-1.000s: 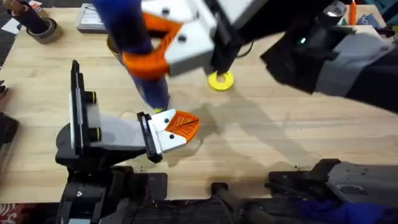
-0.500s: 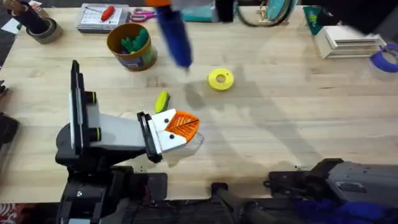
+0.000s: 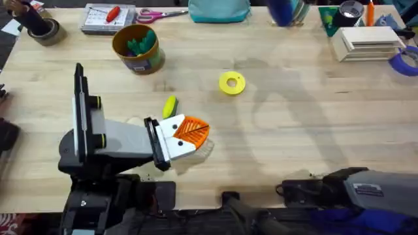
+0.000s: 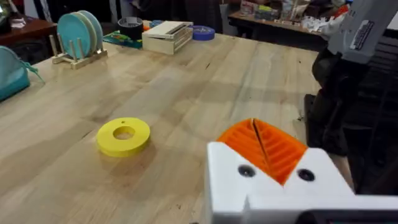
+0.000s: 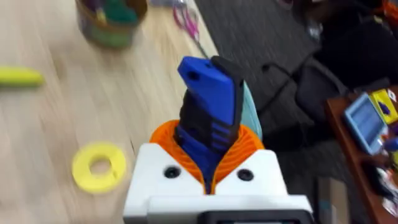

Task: Pick up the gripper from the table and insert it into the empty holder that is missing its gripper. Then pick up a screw, insert it into the mounting hole, and use the screwdriver to tighten it. Finally, clean up the table by picking up the vegetable and placing it into the bucket.

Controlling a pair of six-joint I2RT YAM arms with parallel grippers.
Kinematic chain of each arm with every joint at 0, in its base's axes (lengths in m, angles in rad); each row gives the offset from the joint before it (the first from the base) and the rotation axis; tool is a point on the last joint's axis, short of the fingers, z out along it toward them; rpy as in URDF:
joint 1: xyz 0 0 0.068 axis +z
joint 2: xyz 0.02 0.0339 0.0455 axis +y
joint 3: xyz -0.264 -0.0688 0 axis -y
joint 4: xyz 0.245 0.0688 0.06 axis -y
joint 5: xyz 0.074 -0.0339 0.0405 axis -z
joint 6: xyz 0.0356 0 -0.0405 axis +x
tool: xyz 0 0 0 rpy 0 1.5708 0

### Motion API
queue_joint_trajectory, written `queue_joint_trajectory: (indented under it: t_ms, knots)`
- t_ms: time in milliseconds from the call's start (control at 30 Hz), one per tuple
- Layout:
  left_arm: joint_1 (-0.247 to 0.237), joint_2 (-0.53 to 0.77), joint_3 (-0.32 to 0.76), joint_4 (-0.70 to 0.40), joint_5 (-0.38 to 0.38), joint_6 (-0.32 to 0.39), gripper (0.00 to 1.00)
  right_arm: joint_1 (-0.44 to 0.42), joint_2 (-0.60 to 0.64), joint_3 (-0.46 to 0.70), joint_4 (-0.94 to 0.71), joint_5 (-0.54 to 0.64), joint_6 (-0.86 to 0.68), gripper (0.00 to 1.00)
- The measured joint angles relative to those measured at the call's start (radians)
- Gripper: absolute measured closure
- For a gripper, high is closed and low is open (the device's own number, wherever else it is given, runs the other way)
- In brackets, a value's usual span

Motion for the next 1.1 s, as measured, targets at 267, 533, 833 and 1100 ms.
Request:
queue_joint_trajectory:
  t_ms: [267, 533, 833, 1100]
  knots:
    - [0.0, 0.0, 0.0, 0.0, 0.0, 0.0, 0.985, -0.078, 0.072, 0.0, -0.211, 0.054, -0.192, 0.976]
    - [0.0, 0.0, 0.0, 0.0, 0.0, 0.0, 0.985, -0.085, 0.256, 0.0, -0.282, 0.143, -0.258, 0.976]
    - [0.0, 0.0, 0.0, 0.0, 0.0, 0.0, 0.985, -0.087, 0.38, -0.037, -0.275, 0.323, -0.312, 0.976]
    - [0.0, 0.0, 0.0, 0.0, 0.0, 0.0, 0.985, -0.116, 0.388, -0.115, -0.267, 0.416, -0.389, 0.976]
